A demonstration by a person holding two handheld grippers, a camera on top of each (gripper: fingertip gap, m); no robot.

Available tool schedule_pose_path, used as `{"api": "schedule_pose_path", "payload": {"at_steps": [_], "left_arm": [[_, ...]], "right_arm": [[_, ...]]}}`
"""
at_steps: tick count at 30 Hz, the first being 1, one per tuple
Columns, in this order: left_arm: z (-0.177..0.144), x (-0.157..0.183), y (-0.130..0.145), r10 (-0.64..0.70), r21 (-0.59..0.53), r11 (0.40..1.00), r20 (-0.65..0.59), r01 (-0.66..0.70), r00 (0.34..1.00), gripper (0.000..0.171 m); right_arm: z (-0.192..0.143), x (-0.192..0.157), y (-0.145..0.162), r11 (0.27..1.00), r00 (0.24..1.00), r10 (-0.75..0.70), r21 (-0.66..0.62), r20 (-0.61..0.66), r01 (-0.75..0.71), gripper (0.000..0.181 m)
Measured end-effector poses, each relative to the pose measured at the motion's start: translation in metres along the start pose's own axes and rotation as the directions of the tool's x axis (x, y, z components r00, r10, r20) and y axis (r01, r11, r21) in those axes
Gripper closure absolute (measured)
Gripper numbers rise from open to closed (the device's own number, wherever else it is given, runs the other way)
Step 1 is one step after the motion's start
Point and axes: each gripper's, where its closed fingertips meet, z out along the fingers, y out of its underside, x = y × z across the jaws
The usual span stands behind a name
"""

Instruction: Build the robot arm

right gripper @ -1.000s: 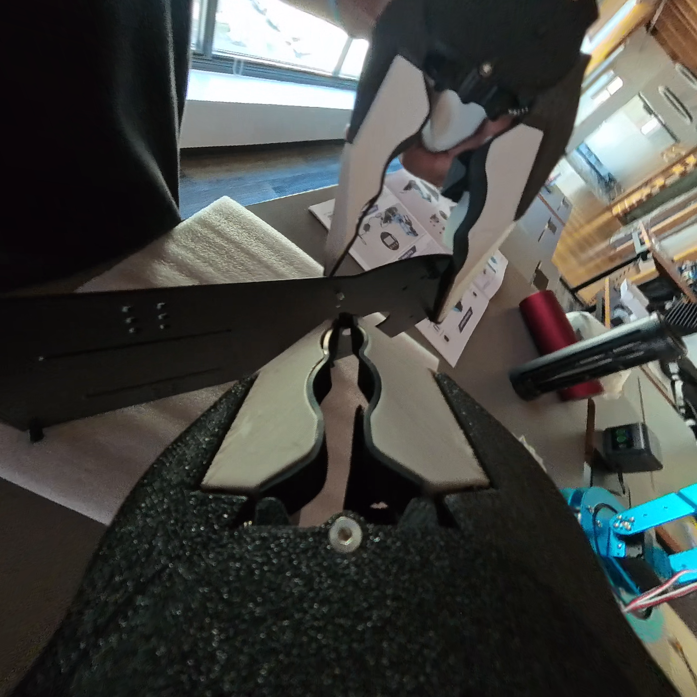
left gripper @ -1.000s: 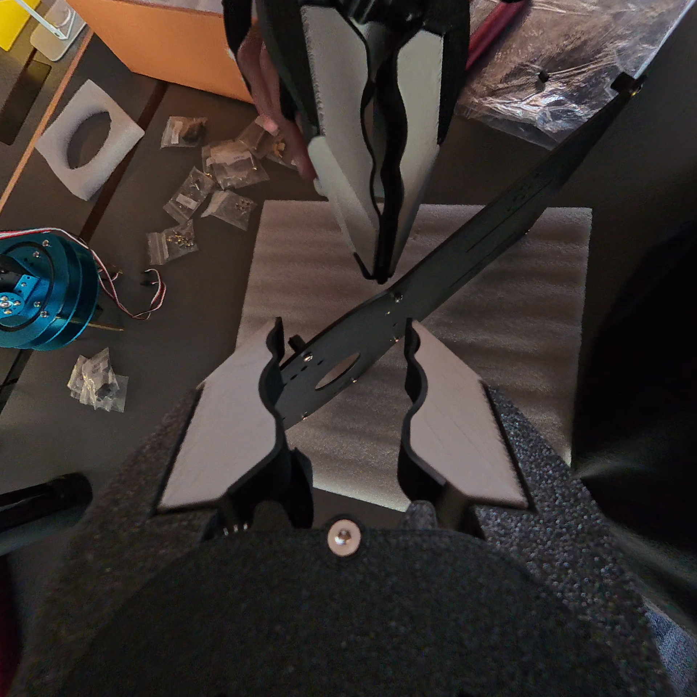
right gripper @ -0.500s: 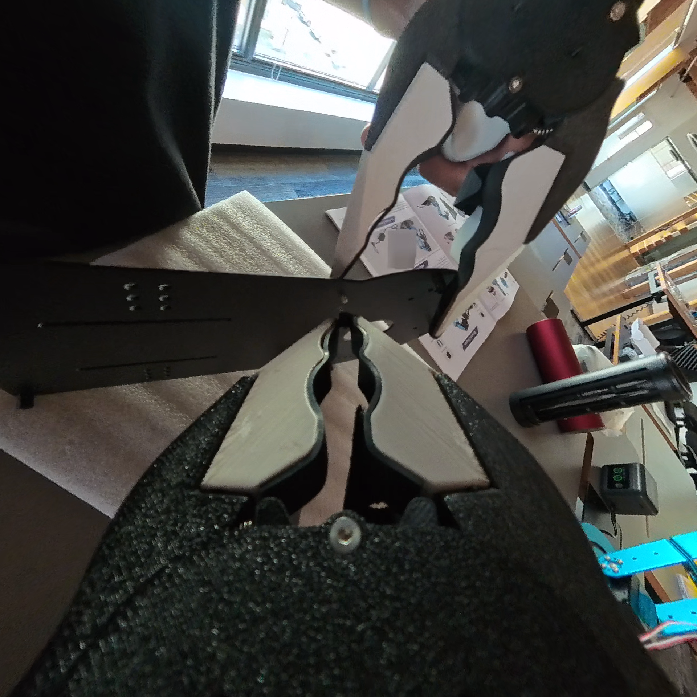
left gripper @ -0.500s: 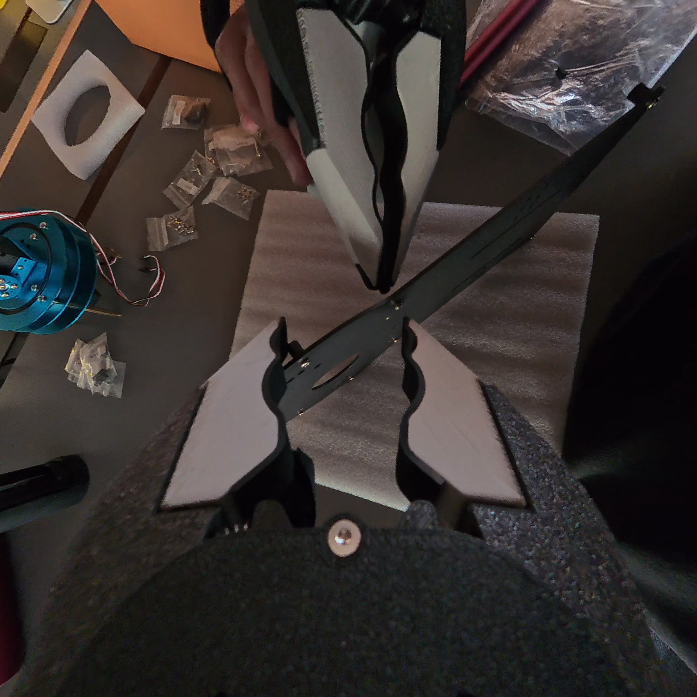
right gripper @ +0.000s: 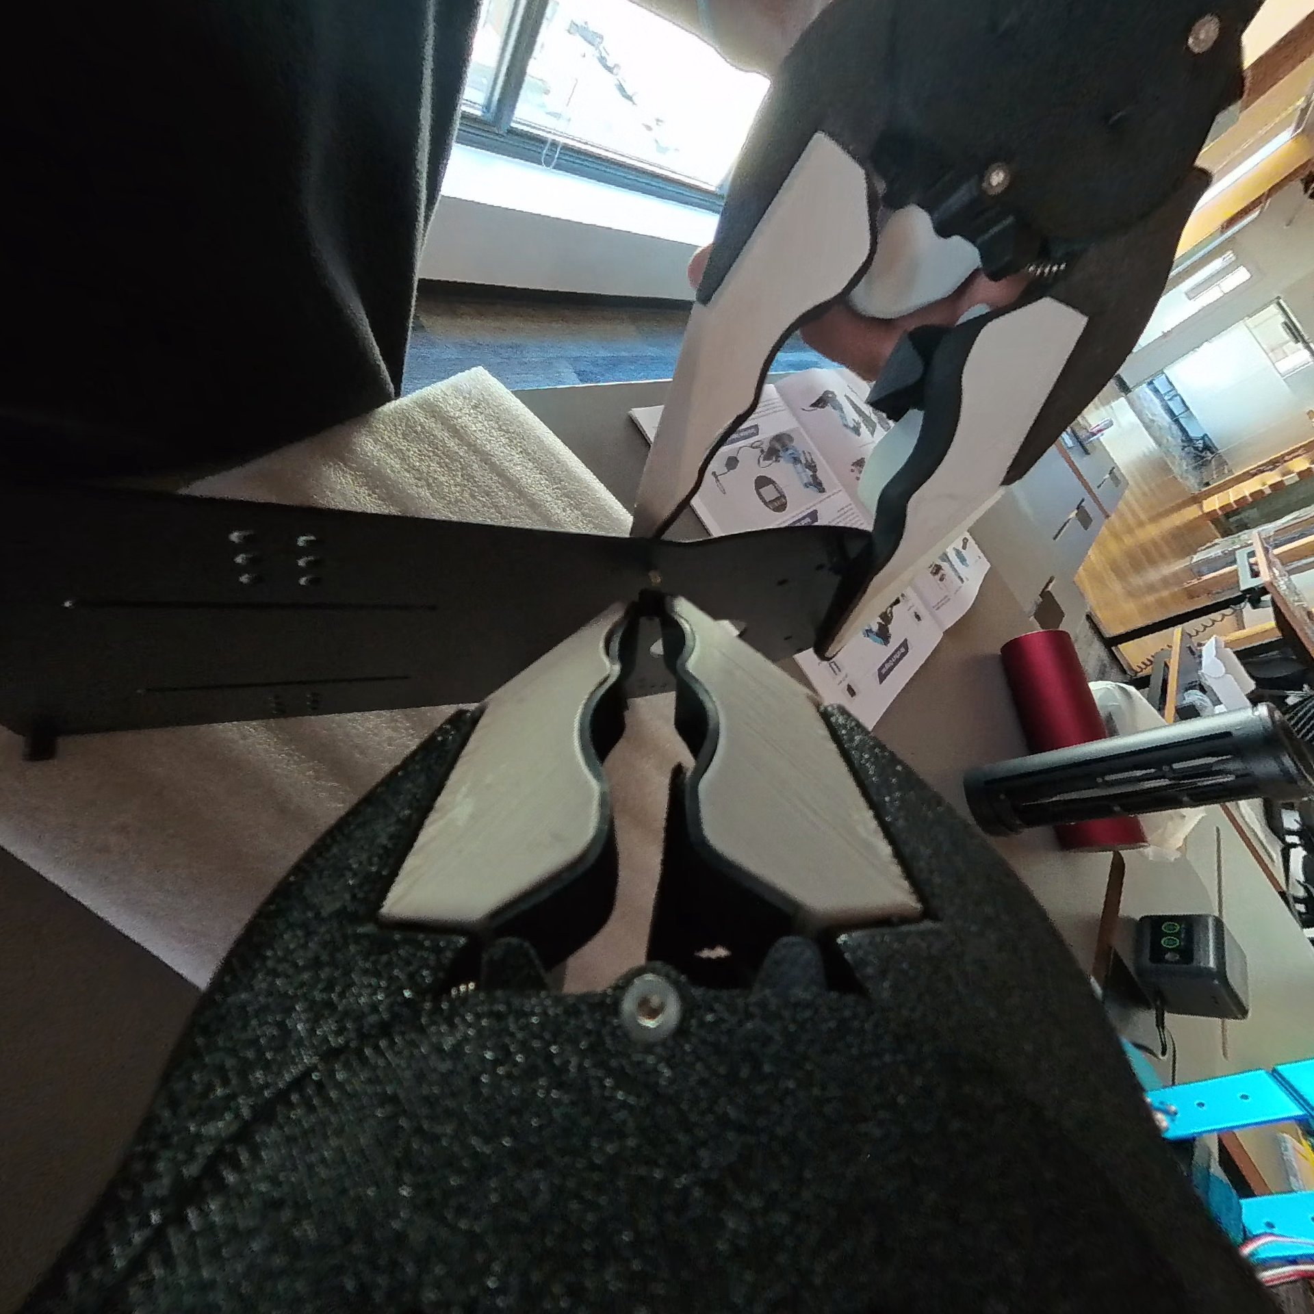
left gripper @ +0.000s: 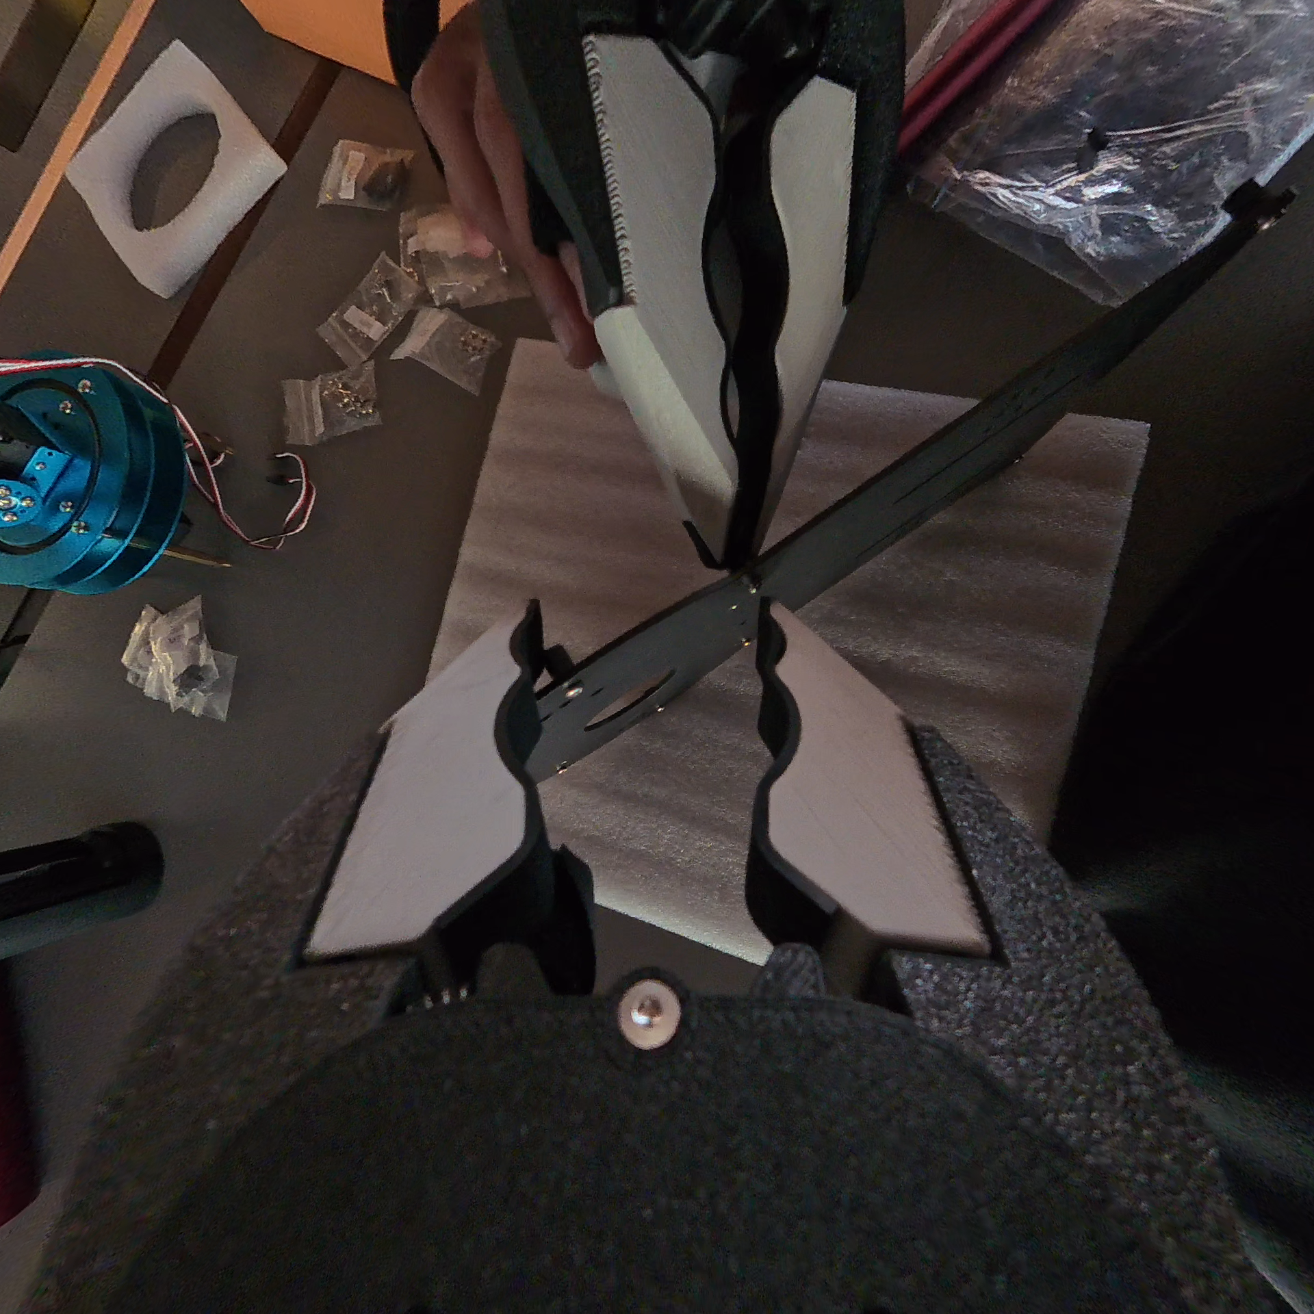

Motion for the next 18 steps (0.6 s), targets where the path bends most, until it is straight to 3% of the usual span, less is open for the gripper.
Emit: {"api": "schedule_pose_path", "payload": {"at_steps": [18], "left_arm": [[-0.0004, -0.0004, -0.0005, -0.060, -0.024, 0.998, 0.006, 0.060, 0.998, 0.112]], "right_arm": [[-0.0005, 0.0011, -0.0021, 0.998, 0.997, -0.062, -0.003, 0.037, 0.062, 0.176]]}}
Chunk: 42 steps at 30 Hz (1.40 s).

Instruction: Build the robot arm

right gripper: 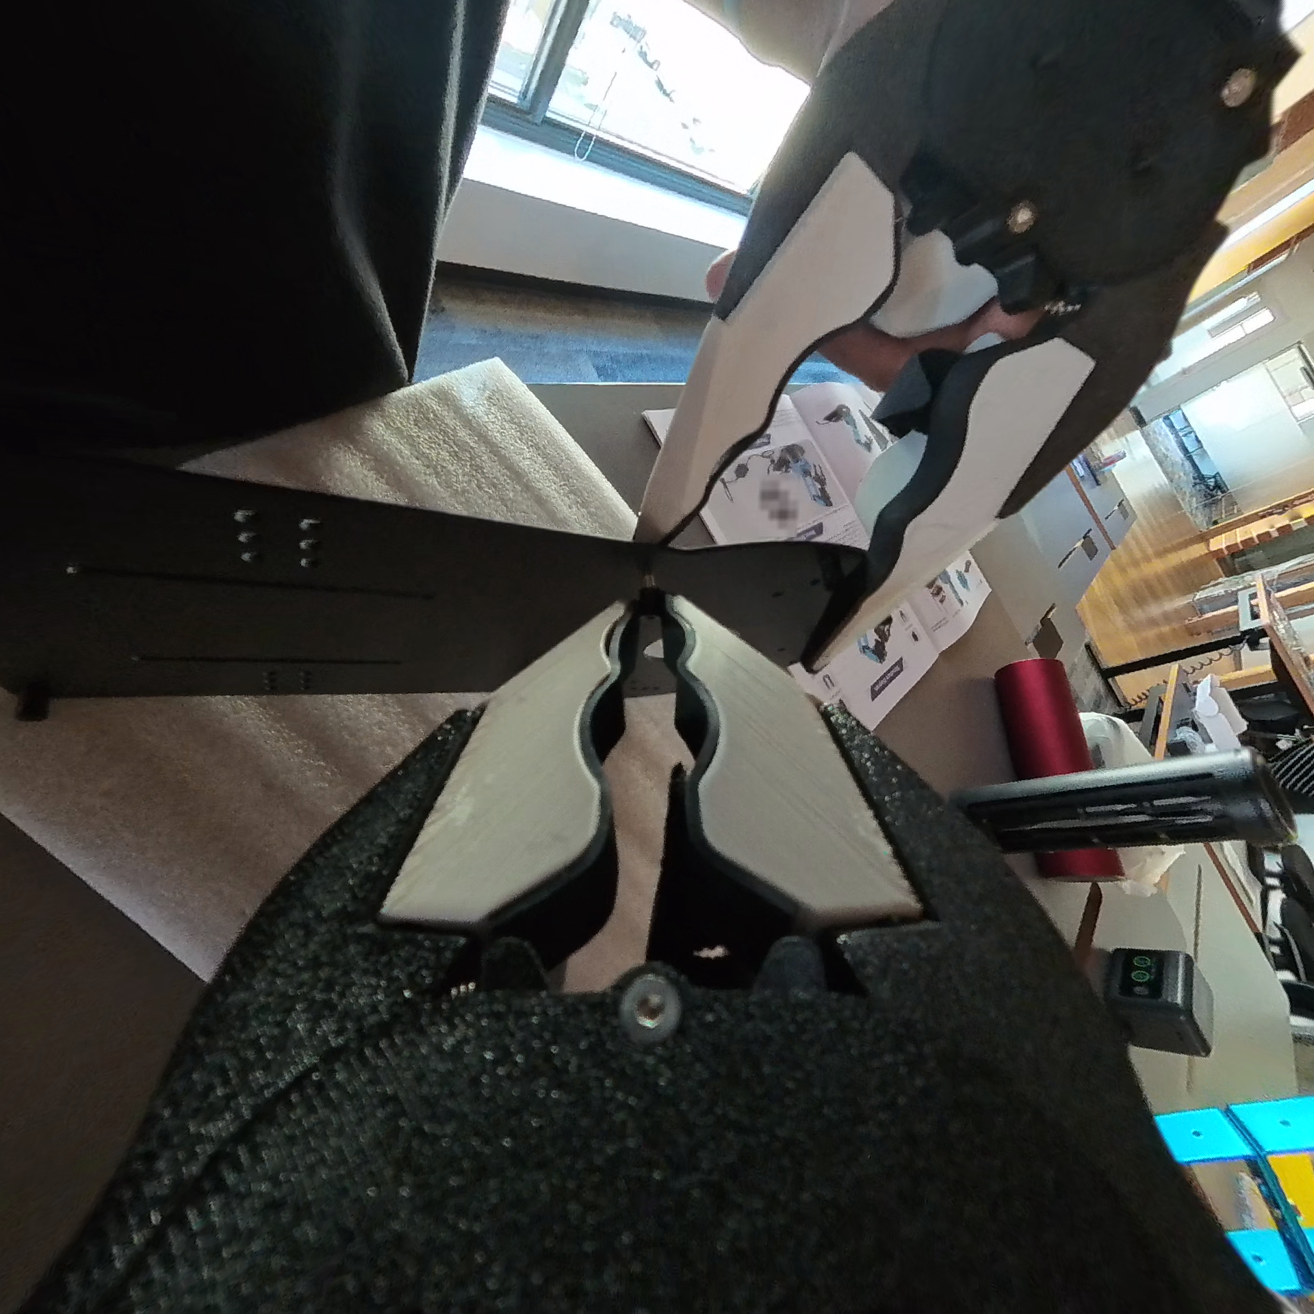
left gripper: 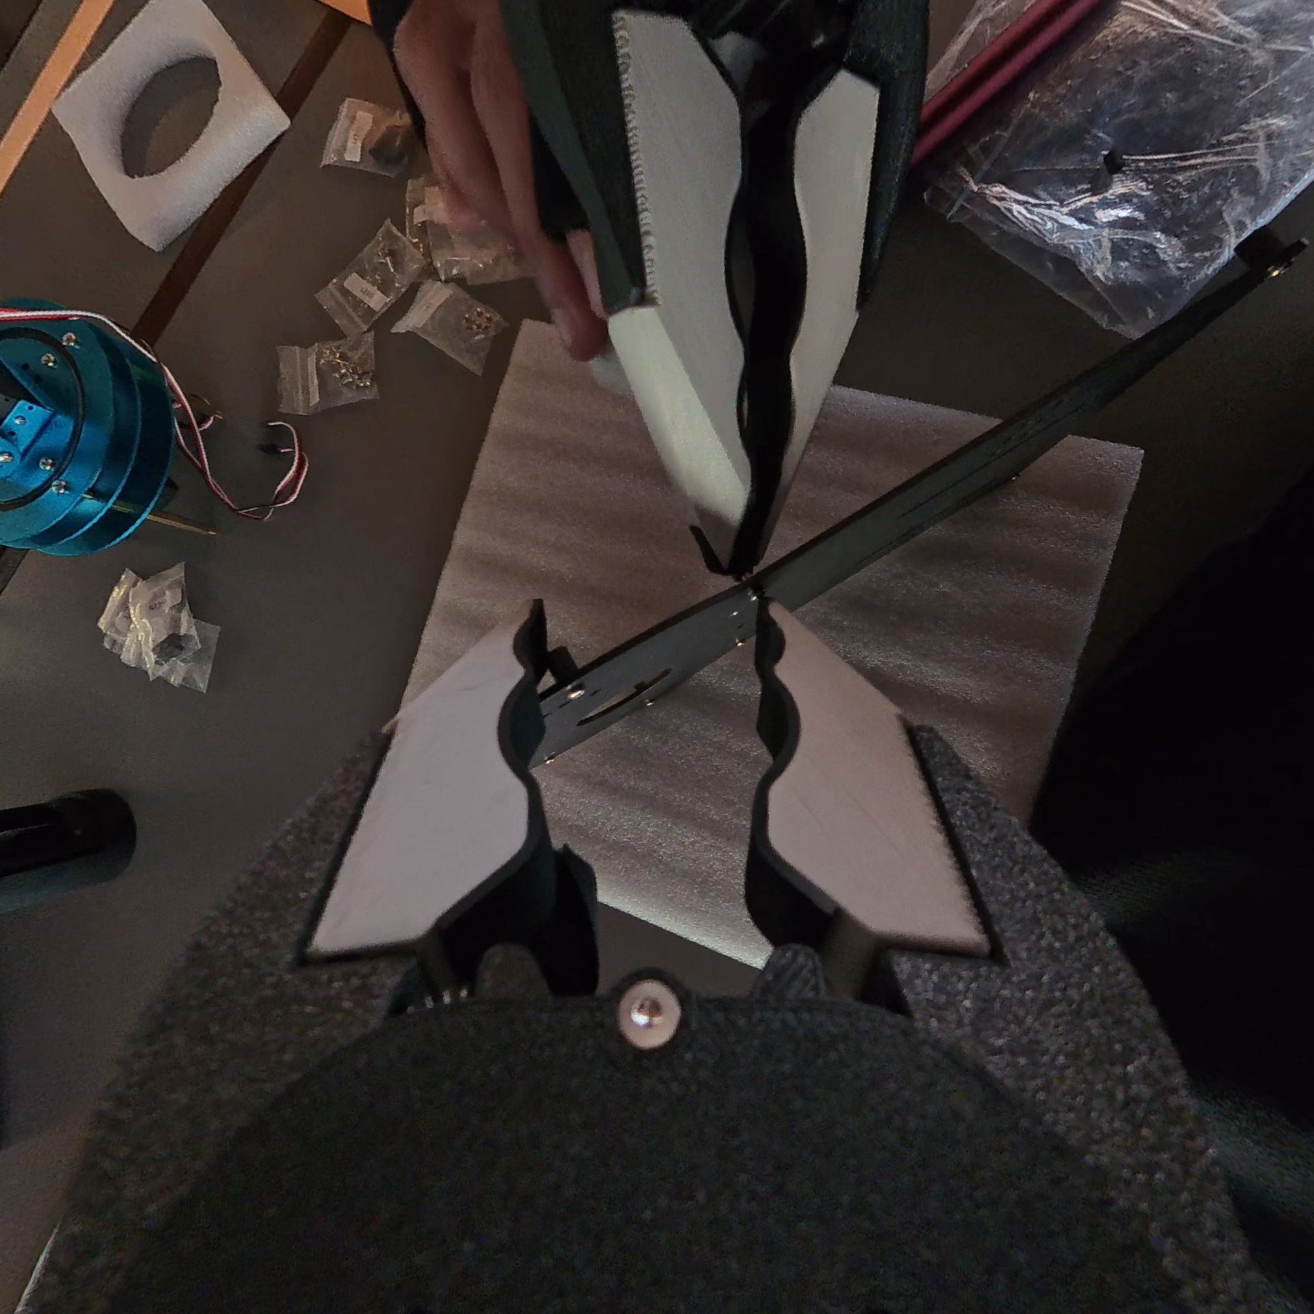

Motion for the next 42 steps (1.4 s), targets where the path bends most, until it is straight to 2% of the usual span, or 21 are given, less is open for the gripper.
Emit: {"api": "schedule_pose_path", "payload": {"at_steps": [12, 16, 20, 22, 24, 26, 28, 29, 32, 34, 35, 36, 37, 38, 40, 42], "left_arm": [[0.000, -0.001, -0.001, -0.005, 0.009, 1.000, 0.000, 0.005, 1.000, 0.112], [0.001, -0.001, -0.001, -0.001, 0.010, 1.000, 0.001, 0.001, 1.000, 0.112], [0.001, -0.001, -0.002, -0.001, 0.011, 1.000, 0.000, 0.001, 1.000, 0.112], [0.001, -0.001, -0.002, 0.000, 0.010, 1.000, -0.001, 0.000, 1.000, 0.112], [0.001, -0.001, -0.002, 0.001, 0.009, 1.000, -0.004, -0.001, 1.000, 0.112], [0.001, -0.001, -0.002, -0.002, 0.011, 1.000, -0.009, 0.002, 1.000, 0.112], [0.000, -0.001, -0.002, -0.006, 0.013, 1.000, -0.013, 0.007, 1.000, 0.112], [0.000, -0.001, -0.002, -0.008, 0.014, 1.000, -0.013, 0.008, 1.000, 0.112], [0.000, 0.000, -0.001, -0.005, 0.016, 1.000, -0.009, 0.005, 1.000, 0.112], [0.000, -0.001, -0.001, 0.010, 0.011, 1.000, 0.003, -0.010, 1.000, 0.113], [0.000, -0.001, -0.001, 0.015, 0.007, 1.000, 0.004, -0.015, 1.000, 0.113], [0.000, -0.001, 0.000, 0.017, 0.006, 1.000, 0.003, -0.017, 1.000, 0.113], [0.000, -0.001, 0.000, 0.020, 0.009, 1.000, 0.001, -0.020, 1.000, 0.114], [0.000, -0.001, 0.000, 0.021, 0.012, 1.000, 0.000, -0.021, 1.000, 0.114], [0.000, -0.001, 0.000, 0.020, 0.011, 1.000, -0.002, -0.020, 1.000, 0.114], [0.000, -0.001, 0.000, 0.021, 0.015, 1.000, 0.000, -0.021, 1.000, 0.115]], "right_arm": [[0.002, 0.001, 0.000, 0.999, 0.998, -0.042, -0.015, 0.041, 0.043, 0.176], [0.001, 0.000, 0.000, 0.999, 0.990, 0.046, 0.010, 0.131, -0.047, 0.176], [0.000, -0.001, 0.000, 0.958, 0.921, 0.265, 0.028, 0.287, -0.284, 0.176], [0.000, -0.002, 0.000, 0.916, 0.852, 0.365, 0.019, 0.376, -0.401, 0.176], [0.000, -0.002, 0.000, 0.847, 0.745, 0.478, -0.021, 0.466, -0.531, 0.176], [0.001, -0.003, 0.001, 0.734, 0.577, 0.614, -0.123, 0.538, -0.668, 0.176], [0.001, -0.004, 0.000, 0.582, 0.362, 0.728, -0.246, 0.583, -0.775, 0.177], [0.001, -0.005, -0.001, 0.521, 0.283, 0.754, -0.278, 0.592, -0.807, 0.176], [0.001, -0.007, -0.002, 0.387, 0.125, 0.788, -0.327, 0.603, -0.862, 0.177], [-0.004, -0.007, -0.010, 0.267, -0.046, 0.770, -0.387, 0.636, -0.883, 0.178], [-0.005, -0.005, -0.011, 0.214, -0.105, 0.763, -0.403, 0.638, -0.890, 0.177], [-0.004, -0.002, -0.010, 0.182, -0.125, 0.769, -0.402, 0.627, -0.897, 0.177], [-0.004, -0.003, -0.008, 0.187, -0.119, 0.774, -0.404, 0.622, -0.895, 0.176], [-0.005, -0.006, -0.005, 0.227, -0.071, 0.787, -0.394, 0.613, -0.891, 0.178], [-0.008, -0.008, 0.003, 0.307, 0.053, 0.812, -0.348, 0.581, -0.886, 0.177], [-0.010, 0.003, 0.008, 0.396, 0.227, 0.807, -0.214, 0.545, -0.893, 0.176]]}}
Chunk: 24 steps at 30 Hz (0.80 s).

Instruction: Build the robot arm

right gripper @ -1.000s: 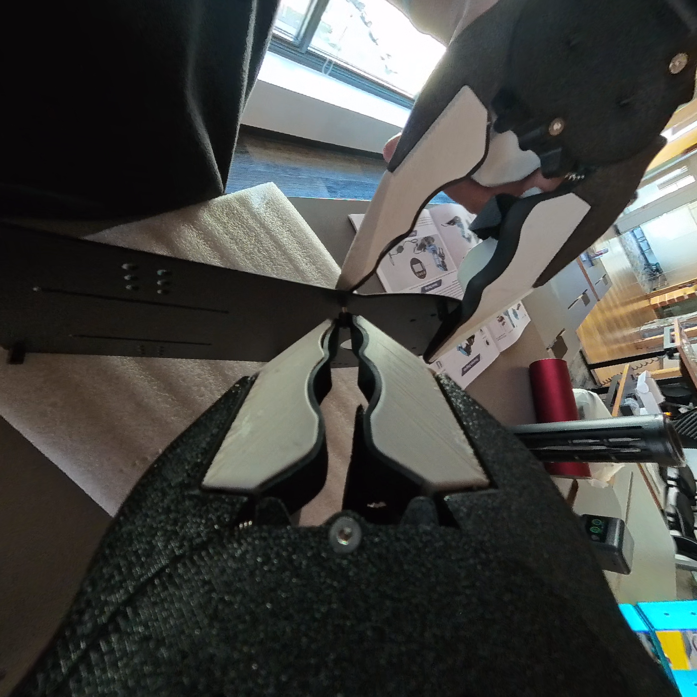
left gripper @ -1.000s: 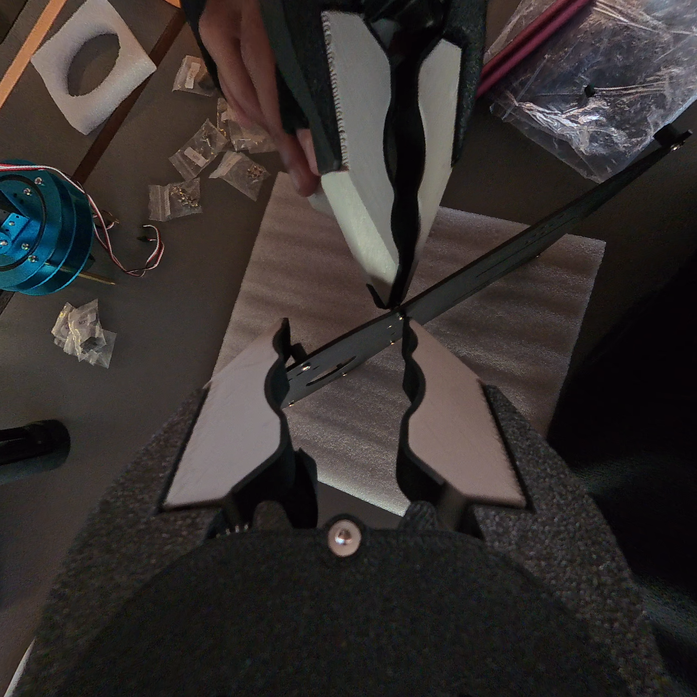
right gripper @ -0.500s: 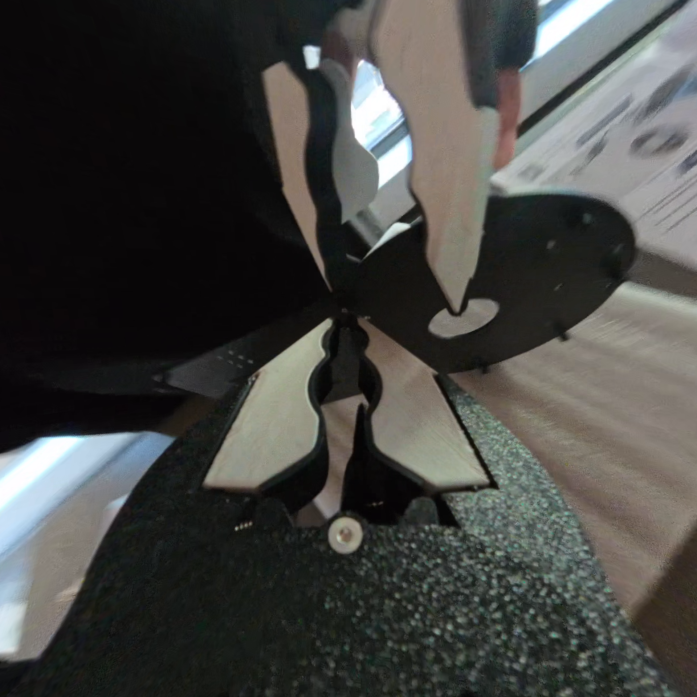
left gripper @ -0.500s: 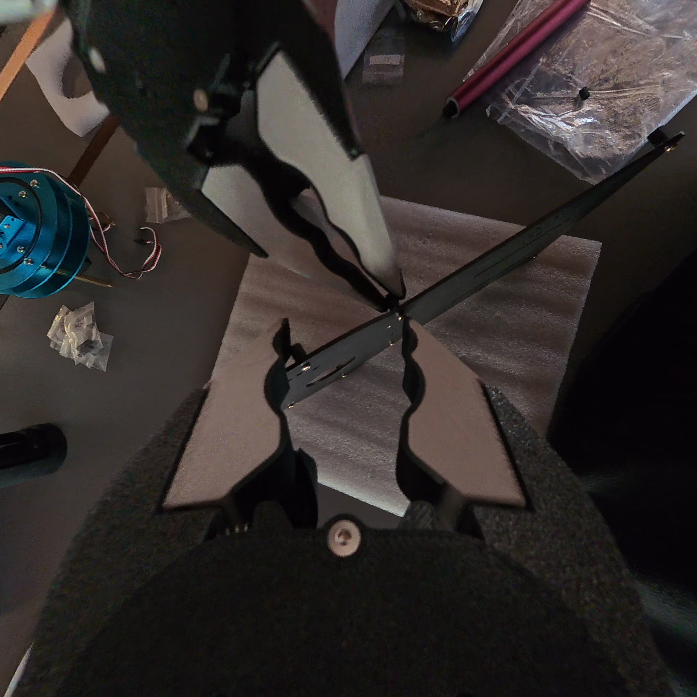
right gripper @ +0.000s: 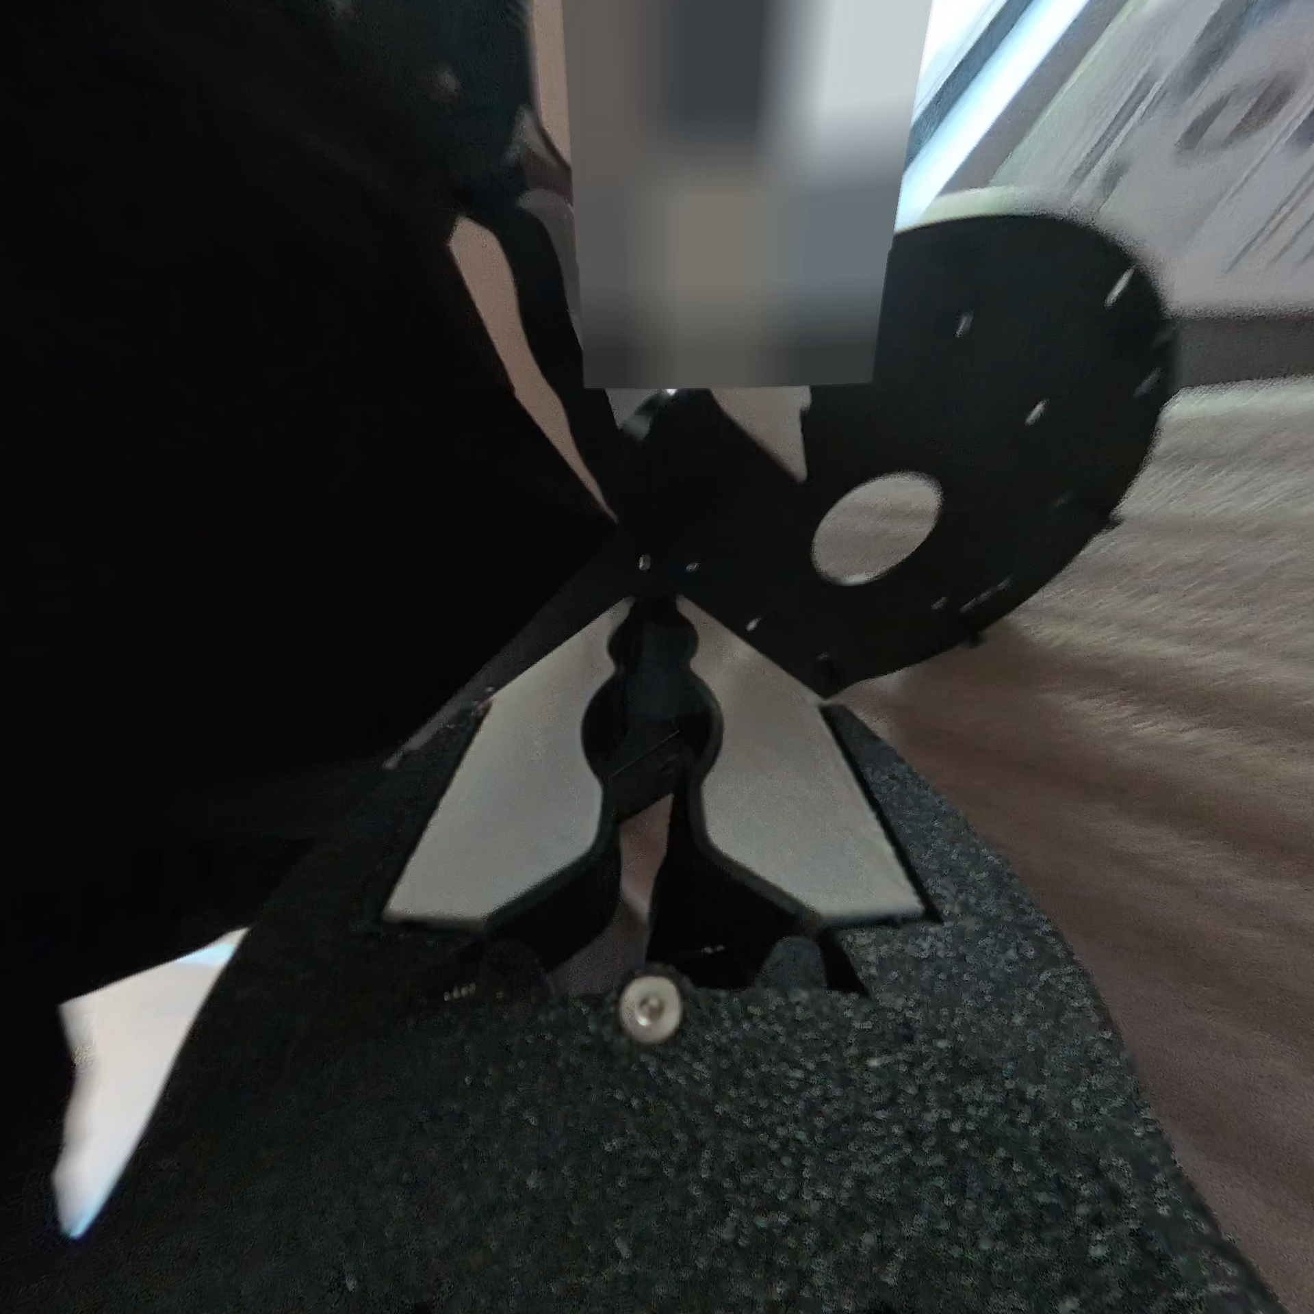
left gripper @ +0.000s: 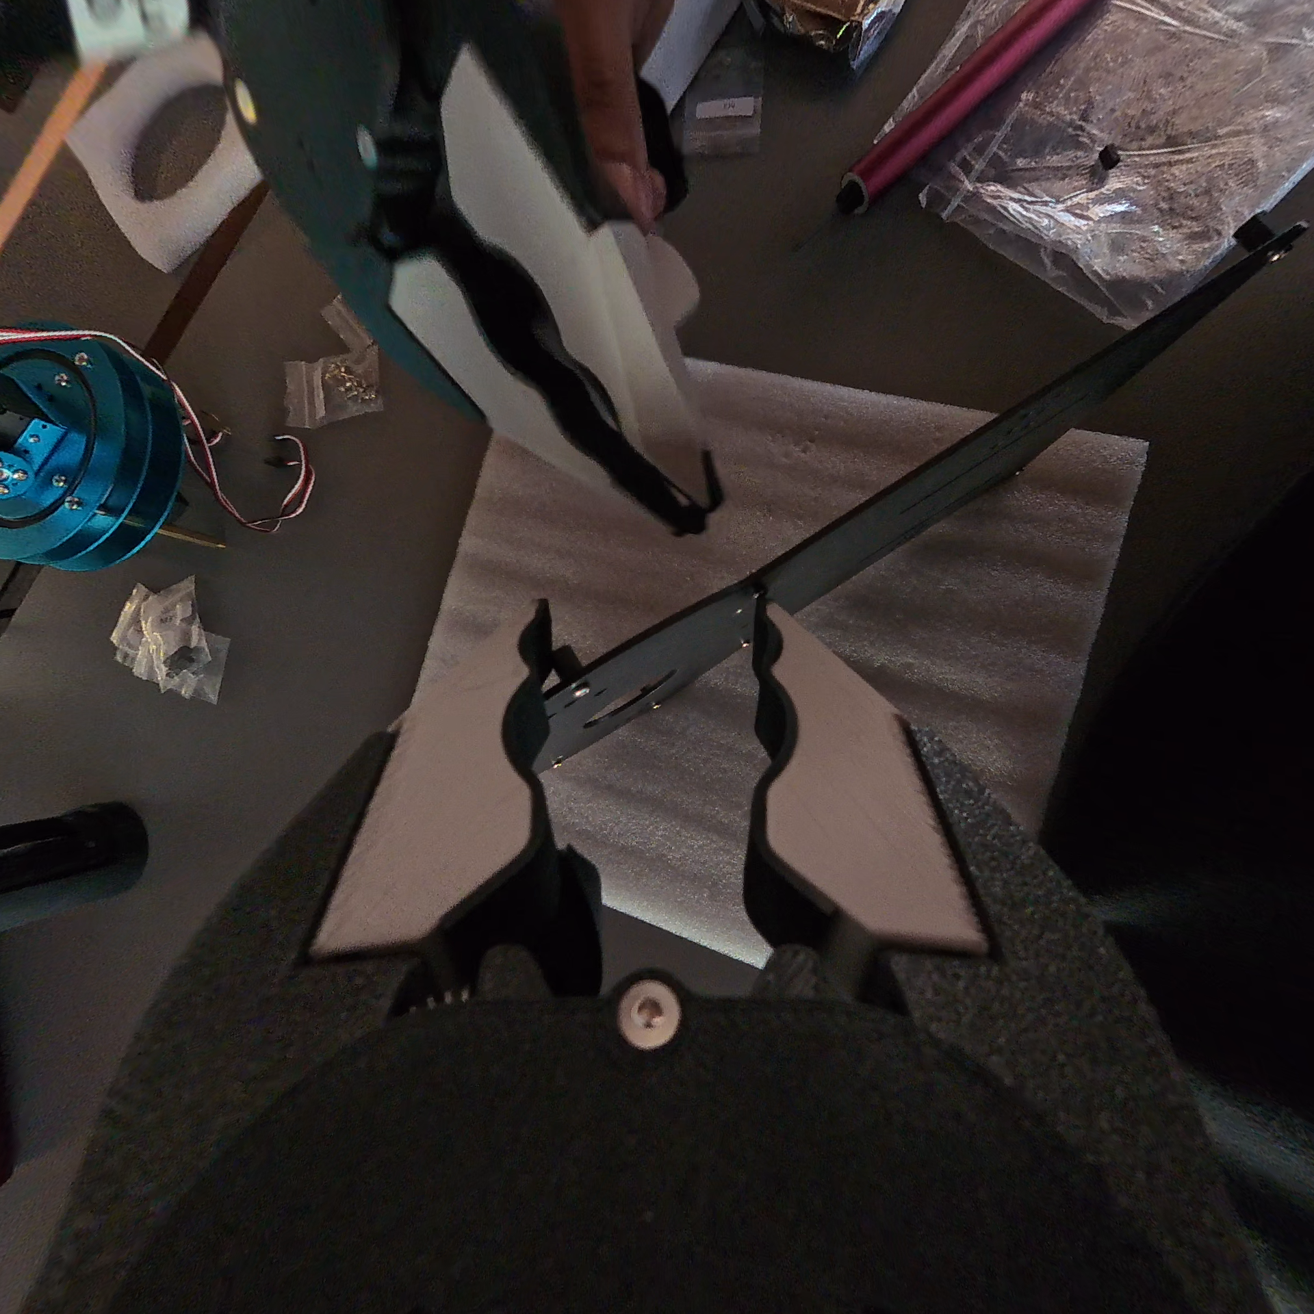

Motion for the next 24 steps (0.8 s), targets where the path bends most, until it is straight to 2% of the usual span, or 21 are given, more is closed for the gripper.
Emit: {"api": "schedule_pose_path", "payload": {"at_steps": [2, 4, 7, 11, 18, 21, 22, 24], "left_arm": [[0.000, 0.000, 0.000, -0.002, 0.004, 1.000, 0.001, 0.002, 1.000, 0.115], [-0.001, 0.000, 0.000, -0.006, 0.007, 1.000, 0.002, 0.006, 1.000, 0.114], [-0.001, 0.001, 0.000, -0.007, 0.009, 1.000, 0.003, 0.007, 1.000, 0.115], [0.000, 0.000, 0.000, -0.005, 0.007, 1.000, 0.002, 0.005, 1.000, 0.114], [0.000, 0.000, 0.000, -0.004, 0.007, 1.000, 0.002, 0.004, 1.000, 0.114], [0.000, 0.000, 0.000, -0.004, 0.004, 1.000, 0.003, 0.004, 1.000, 0.114], [0.000, 0.000, 0.000, -0.003, 0.004, 1.000, 0.003, 0.003, 1.000, 0.114], [0.000, 0.000, 0.000, -0.003, 0.005, 1.000, 0.005, 0.003, 1.000, 0.114]], "right_arm": [[-0.008, -0.005, -0.015, 0.976, 0.986, -0.154, 0.146, -0.066, 0.162, 0.177], [-0.005, -0.011, -0.019, 0.937, 0.963, -0.241, 0.229, -0.123, 0.264, 0.178], [0.007, -0.004, -0.005, 0.920, 0.922, -0.305, 0.174, -0.239, 0.350, 0.177], [0.011, -0.007, -0.002, 0.906, 0.935, -0.269, 0.269, -0.231, 0.327, 0.177], [0.020, -0.001, 0.004, 0.903, 0.954, -0.212, 0.331, -0.213, 0.274, 0.177], [0.011, 0.017, 0.017, 0.932, 0.933, -0.182, 0.249, -0.312, 0.265, 0.176], [0.003, 0.031, 0.028, 0.952, 0.906, -0.157, 0.183, -0.393, 0.244, 0.176], [-0.020, 0.064, 0.062, 0.992, 0.802, -0.118, -0.027, -0.585, 0.126, 0.177]]}}
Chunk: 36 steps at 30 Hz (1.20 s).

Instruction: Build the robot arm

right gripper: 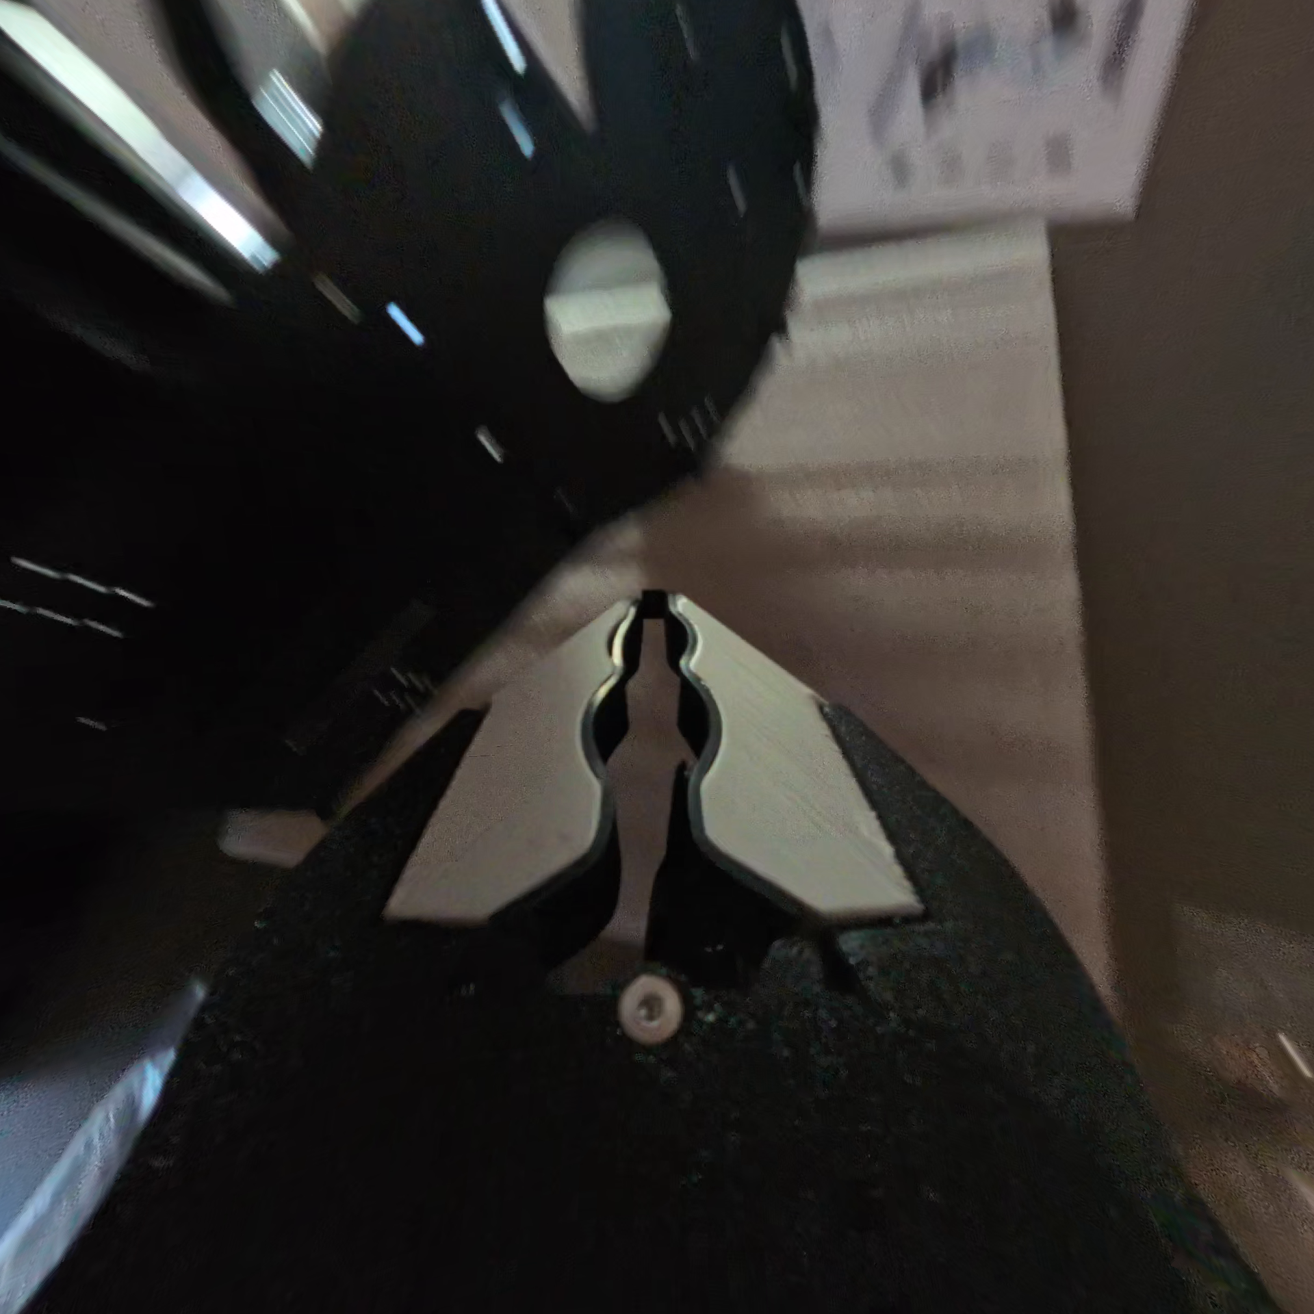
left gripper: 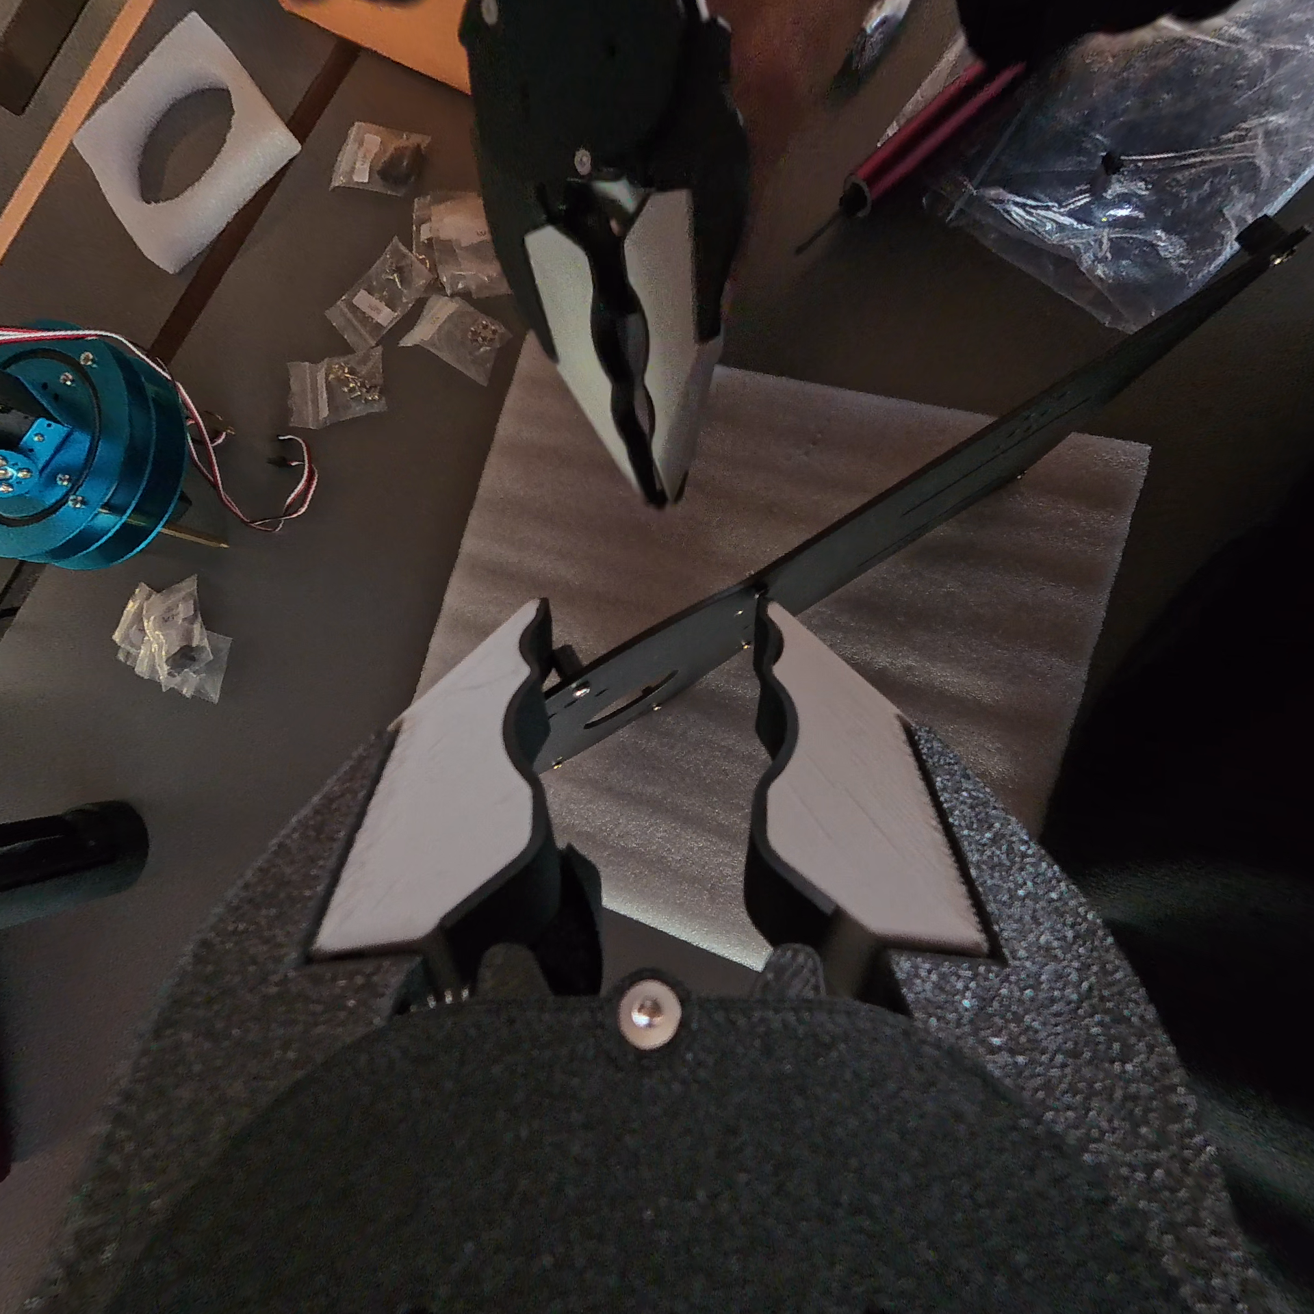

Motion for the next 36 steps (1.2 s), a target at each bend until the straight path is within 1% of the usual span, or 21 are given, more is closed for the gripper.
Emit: {"api": "schedule_pose_path", "payload": {"at_steps": [1, 2, 3, 4, 8, 10, 13, 17, 22, 24, 27, 29, 33, 35, 36], "left_arm": [[0.000, 0.000, 0.000, 0.000, 0.000, 1.000, 0.000, 0.000, 1.000, 0.114], [0.000, 0.000, 0.001, -0.001, -0.001, 1.000, 0.000, 0.001, 1.000, 0.114], [-0.001, 0.001, 0.001, 0.000, -0.002, 1.000, 0.000, 0.000, 1.000, 0.114], [-0.001, 0.001, 0.001, 0.001, -0.002, 1.000, 0.001, -0.001, 1.000, 0.114], [0.000, 0.000, 0.001, 0.004, -0.003, 1.000, 0.001, -0.004, 1.000, 0.115], [0.000, 0.000, 0.000, 0.006, -0.004, 1.000, 0.002, -0.006, 1.000, 0.115], [0.000, 0.000, 0.000, 0.009, -0.002, 1.000, 0.004, -0.009, 1.000, 0.115], [0.000, 0.000, 0.000, 0.009, 0.000, 1.000, 0.007, -0.009, 1.000, 0.115], [0.002, -0.001, -0.001, 0.019, -0.003, 1.000, 0.015, -0.019, 1.000, 0.116], [0.002, -0.001, -0.001, 0.019, -0.004, 1.000, 0.013, -0.019, 1.000, 0.116], [0.001, -0.001, 0.000, 0.020, -0.004, 1.000, 0.013, -0.020, 1.000, 0.116], [0.001, 0.000, 0.000, 0.019, -0.002, 1.000, 0.015, -0.019, 1.000, 0.116], [0.000, 0.000, 0.001, 0.015, 0.003, 1.000, 0.014, -0.015, 1.000, 0.116], [0.000, 0.000, 0.000, 0.016, 0.002, 1.000, 0.013, -0.016, 1.000, 0.116], [0.000, 0.000, 0.000, 0.016, 0.002, 1.000, 0.012, -0.016, 1.000, 0.116]], "right_arm": [[-0.004, 0.010, 0.021, 0.990, 0.997, -0.010, -0.139, -0.071, 0.000, 0.177], [-0.008, 0.018, 0.038, 0.966, 0.990, -0.036, -0.259, -0.139, -0.001, 0.176], [-0.013, 0.023, 0.053, 0.933, 0.982, -0.065, -0.361, -0.178, -0.004, 0.176], [-0.015, 0.023, 0.065, 0.901, 0.979, -0.084, -0.434, -0.186, -0.006, 0.176], [-0.014, 0.022, 0.065, 0.891, 0.976, -0.121, -0.454, -0.181, 0.026, 0.175], [-0.018, 0.020, 0.066, 0.877, 0.980, -0.103, -0.480, -0.170, 0.009, 0.163], [-0.027, 0.021, 0.064, 0.851, 0.977, -0.119, -0.525, -0.177, 0.008, 0.165], [-0.021, 0.019, 0.053, 0.860, 0.978, -0.139, -0.508, -0.154, 0.043, 0.165], [-0.013, 0.021, 0.059, 0.833, 0.976, -0.174, -0.548, -0.130, 0.076, 0.168], [-0.010, 0.021, 0.063, 0.829, 0.976, -0.179, -0.553, -0.120, 0.084, 0.175], [-0.010, 0.023, 0.062, 0.845, 0.978, -0.163, -0.530, -0.128, 0.071, 0.176], [-0.013, 0.022, 0.052, 0.884, 0.980, -0.136, -0.464, -0.145, 0.054, 0.177], [-0.029, 0.015, 0.017, 0.976, 0.987, -0.004, -0.217, -0.160, -0.031, 0.177], [-0.033, 0.006, -0.006, 0.995, 0.989, 0.086, -0.043, -0.123, -0.092, 0.177], [-0.034, 0.001, -0.018, 0.988, 0.985, 0.147, 0.049, -0.087, -0.143, 0.177]]}}
